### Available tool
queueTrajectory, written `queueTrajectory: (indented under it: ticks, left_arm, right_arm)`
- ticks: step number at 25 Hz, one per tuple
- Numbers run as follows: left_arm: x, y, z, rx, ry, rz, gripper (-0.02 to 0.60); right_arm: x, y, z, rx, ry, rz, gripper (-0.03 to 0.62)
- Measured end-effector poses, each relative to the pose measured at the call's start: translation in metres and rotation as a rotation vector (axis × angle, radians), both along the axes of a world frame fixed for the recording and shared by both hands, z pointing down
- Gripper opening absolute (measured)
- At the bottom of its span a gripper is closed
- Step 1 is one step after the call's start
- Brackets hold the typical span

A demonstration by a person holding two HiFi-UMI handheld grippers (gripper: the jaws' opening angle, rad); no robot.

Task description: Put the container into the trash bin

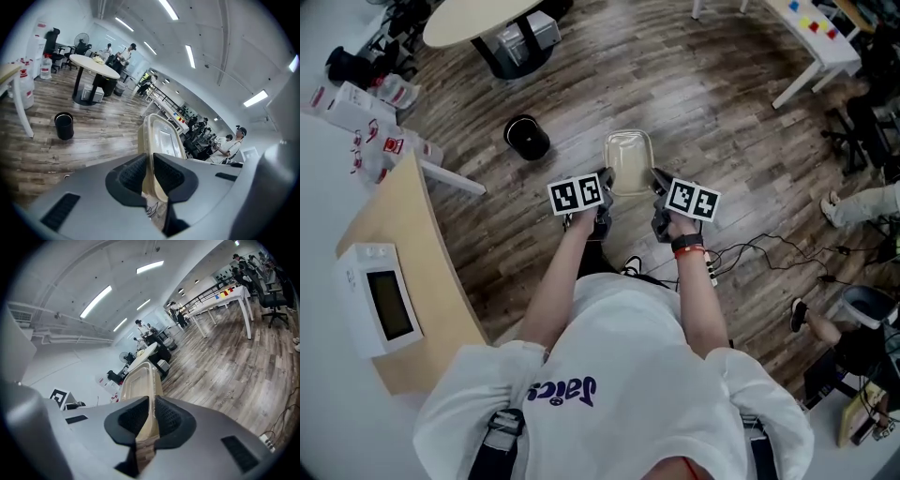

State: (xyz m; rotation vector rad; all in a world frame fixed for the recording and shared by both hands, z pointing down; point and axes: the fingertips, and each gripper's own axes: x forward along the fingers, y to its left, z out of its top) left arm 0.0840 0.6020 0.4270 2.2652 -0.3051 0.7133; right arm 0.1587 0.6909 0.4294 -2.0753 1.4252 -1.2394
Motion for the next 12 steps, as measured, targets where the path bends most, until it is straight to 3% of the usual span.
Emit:
queueTrajectory:
  ticks: [12]
  left_arm:
    - [-0.051,-0.135,0.005,-0.022,-0.011,-0.214,0.057]
  right_arm:
    - [-0.036,-0.148,0.007,-0.021,-0.044,-0.196,0.057]
